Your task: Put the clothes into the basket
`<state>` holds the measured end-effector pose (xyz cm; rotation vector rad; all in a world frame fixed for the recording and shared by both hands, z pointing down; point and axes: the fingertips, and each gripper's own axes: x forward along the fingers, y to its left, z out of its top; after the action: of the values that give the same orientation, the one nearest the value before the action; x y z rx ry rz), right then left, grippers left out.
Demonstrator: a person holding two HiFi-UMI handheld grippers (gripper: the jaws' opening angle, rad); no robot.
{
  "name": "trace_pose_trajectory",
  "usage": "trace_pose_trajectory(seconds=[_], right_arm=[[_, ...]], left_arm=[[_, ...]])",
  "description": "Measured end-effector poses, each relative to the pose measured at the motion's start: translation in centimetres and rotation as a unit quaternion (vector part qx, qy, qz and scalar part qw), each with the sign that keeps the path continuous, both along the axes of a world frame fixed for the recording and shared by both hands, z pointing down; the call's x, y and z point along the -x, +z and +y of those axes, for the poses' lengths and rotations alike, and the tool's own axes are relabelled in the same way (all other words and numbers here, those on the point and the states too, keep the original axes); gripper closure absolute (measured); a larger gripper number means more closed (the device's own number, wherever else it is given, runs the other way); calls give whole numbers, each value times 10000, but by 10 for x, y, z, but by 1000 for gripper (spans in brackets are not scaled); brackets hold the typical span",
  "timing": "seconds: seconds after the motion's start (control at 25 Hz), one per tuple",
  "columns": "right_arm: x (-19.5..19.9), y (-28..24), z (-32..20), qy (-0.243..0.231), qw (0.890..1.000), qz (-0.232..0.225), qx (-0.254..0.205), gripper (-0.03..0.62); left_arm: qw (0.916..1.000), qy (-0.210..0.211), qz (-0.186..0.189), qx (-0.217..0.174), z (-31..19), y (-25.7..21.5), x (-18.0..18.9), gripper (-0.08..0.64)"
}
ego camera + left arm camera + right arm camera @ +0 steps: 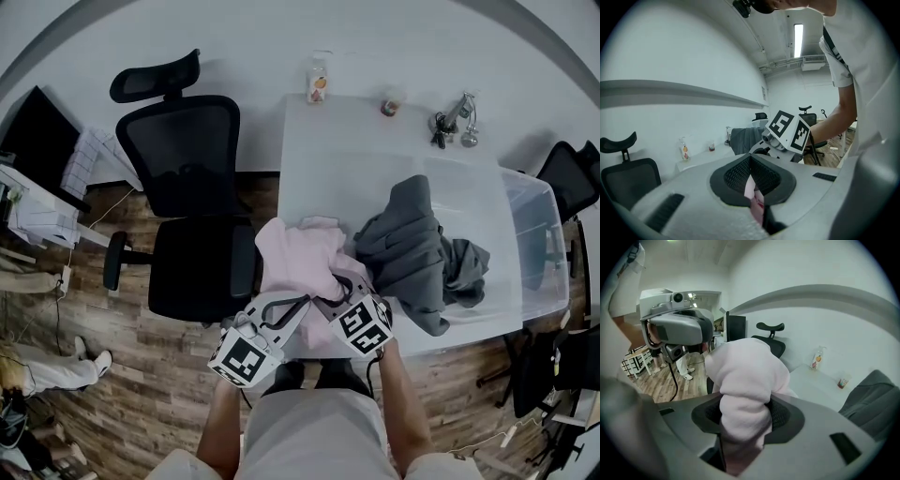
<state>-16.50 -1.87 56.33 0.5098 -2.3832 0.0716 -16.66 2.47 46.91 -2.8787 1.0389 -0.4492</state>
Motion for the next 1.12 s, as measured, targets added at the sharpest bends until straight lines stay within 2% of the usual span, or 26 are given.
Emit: trace_pose_trajectory(seconds=[0.28, 0.44, 0.76, 0.88, 1.12], right_arm=[[-11, -56, -11, 350, 9984, -225, -373, 390], [-19, -88, -18, 584, 9953, -529, -557, 396], [-32, -133, -28, 724, 9892, -519, -1165, 402], [-39, -153, -32, 829, 9854, -570, -1373, 403], [-56, -195, -47, 1006, 9763, -626, -1814, 403]], left_arm=[[9998, 66, -90, -136, -3, -41, -7, 560], [9994, 171, -128, -281, -5, -60, -13, 560], [9969, 396, -58, -675, -11, -93, -28, 560], [9967, 420, -95, -694, -11, -102, -31, 560], [9926, 531, -179, -1074, -21, -135, -43, 560]])
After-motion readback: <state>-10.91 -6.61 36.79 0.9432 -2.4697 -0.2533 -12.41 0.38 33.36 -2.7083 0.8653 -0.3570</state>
